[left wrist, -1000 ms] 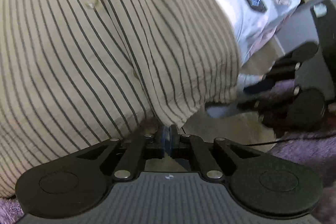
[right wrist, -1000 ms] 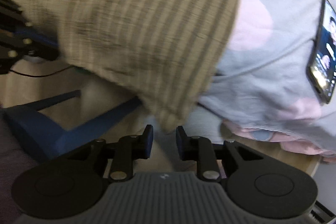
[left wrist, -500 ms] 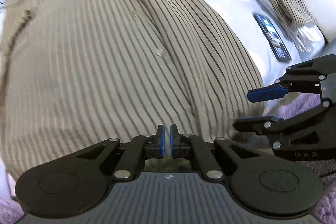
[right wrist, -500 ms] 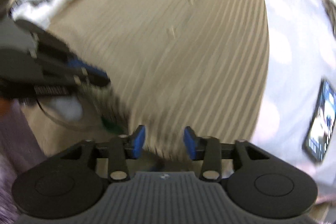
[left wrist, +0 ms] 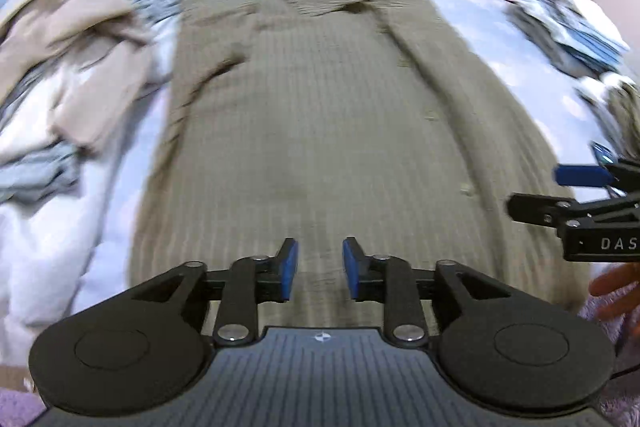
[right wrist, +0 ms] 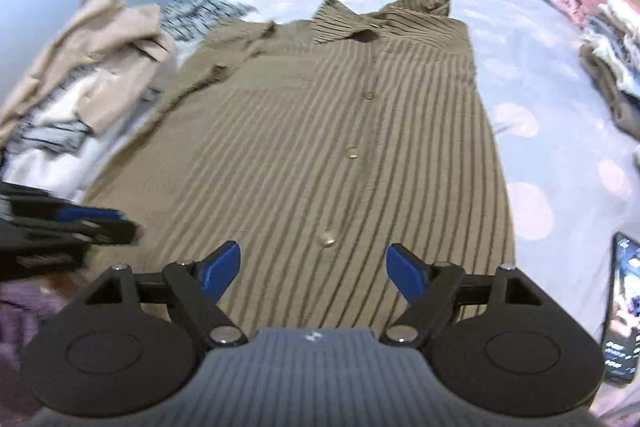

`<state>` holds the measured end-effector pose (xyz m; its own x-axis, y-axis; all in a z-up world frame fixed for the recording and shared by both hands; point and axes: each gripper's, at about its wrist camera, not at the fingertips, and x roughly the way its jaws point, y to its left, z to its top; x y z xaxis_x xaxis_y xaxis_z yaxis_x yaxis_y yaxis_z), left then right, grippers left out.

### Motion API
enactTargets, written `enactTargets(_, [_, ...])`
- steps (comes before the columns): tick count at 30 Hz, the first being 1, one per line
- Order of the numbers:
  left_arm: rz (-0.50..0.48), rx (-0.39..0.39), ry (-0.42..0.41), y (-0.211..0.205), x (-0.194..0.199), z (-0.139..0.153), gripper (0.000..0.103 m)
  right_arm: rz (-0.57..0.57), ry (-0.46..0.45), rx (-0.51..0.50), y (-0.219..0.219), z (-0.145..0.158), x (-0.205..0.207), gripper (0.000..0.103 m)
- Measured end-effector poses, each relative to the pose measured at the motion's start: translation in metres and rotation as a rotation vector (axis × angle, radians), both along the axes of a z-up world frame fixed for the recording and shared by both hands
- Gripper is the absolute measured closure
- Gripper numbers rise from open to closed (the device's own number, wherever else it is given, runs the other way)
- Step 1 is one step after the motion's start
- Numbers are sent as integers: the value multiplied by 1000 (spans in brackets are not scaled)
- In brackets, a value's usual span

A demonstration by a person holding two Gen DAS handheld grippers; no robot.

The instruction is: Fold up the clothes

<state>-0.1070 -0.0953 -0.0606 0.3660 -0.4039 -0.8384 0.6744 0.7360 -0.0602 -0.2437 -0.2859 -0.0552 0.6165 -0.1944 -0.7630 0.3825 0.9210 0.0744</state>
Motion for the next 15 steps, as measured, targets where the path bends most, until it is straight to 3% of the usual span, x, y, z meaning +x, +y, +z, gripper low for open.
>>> enactTargets(5, [84,43,8,30,21,2,64,36,52,1,3,-7,12,21])
enactTargets(15, [166,148,116,77,43,-16,63,120,137,21,16,-25,39,21])
